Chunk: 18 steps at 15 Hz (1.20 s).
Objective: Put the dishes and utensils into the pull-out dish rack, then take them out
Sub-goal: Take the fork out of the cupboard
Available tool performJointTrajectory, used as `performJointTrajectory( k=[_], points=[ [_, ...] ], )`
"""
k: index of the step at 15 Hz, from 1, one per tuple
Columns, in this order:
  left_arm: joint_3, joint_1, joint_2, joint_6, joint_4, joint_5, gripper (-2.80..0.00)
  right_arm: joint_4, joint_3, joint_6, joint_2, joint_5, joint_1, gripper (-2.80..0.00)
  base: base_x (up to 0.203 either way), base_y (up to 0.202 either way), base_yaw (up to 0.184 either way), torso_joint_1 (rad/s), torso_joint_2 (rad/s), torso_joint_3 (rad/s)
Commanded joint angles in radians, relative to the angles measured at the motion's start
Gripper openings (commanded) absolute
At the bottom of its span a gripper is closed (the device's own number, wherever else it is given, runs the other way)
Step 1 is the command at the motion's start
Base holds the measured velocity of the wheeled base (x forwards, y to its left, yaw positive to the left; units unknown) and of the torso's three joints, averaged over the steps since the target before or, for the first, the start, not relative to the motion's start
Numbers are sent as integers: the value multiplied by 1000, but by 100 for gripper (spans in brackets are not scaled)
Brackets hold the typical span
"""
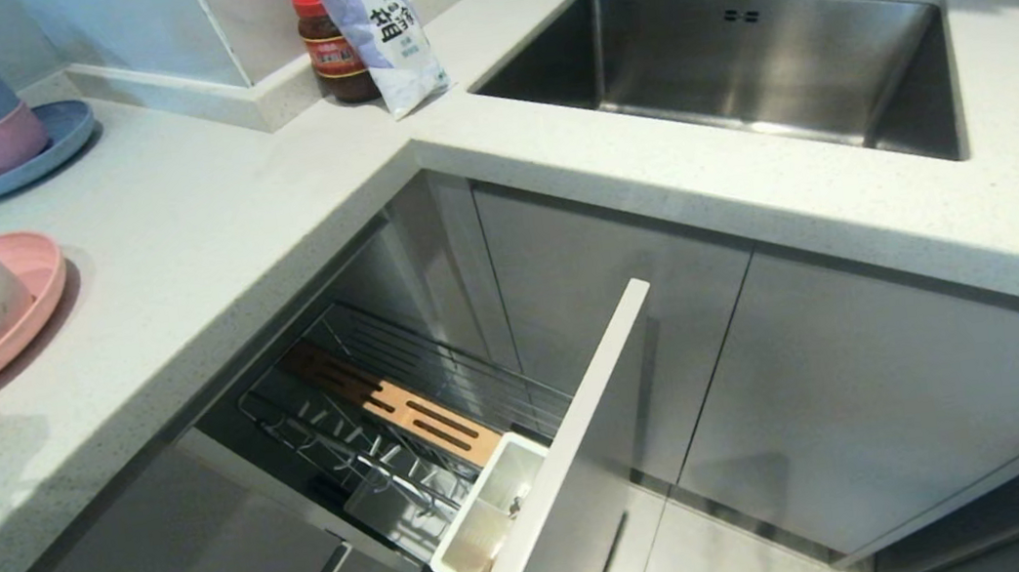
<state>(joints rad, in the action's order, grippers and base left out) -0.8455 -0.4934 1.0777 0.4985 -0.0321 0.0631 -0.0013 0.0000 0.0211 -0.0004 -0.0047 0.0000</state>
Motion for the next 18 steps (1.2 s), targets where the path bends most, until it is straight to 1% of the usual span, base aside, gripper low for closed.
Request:
performJointTrajectory(
  k=[1,5,7,18],
  points=[
    [0,1,5,8,0,1,-280,0,2,0,-3,0,0,-280,0,0,0,0,0,0],
    [2,9,8,8,-17,-7,-280,0,2,0,-3,0,0,-280,0,0,0,0,0,0],
    [0,7,8,8,-22,-46,-280,0,2,0,-3,0,0,-280,0,0,0,0,0,0],
    [2,5,18,8,-22,-49,-280,0,2,0,-3,0,0,-280,0,0,0,0,0,0]
  ],
)
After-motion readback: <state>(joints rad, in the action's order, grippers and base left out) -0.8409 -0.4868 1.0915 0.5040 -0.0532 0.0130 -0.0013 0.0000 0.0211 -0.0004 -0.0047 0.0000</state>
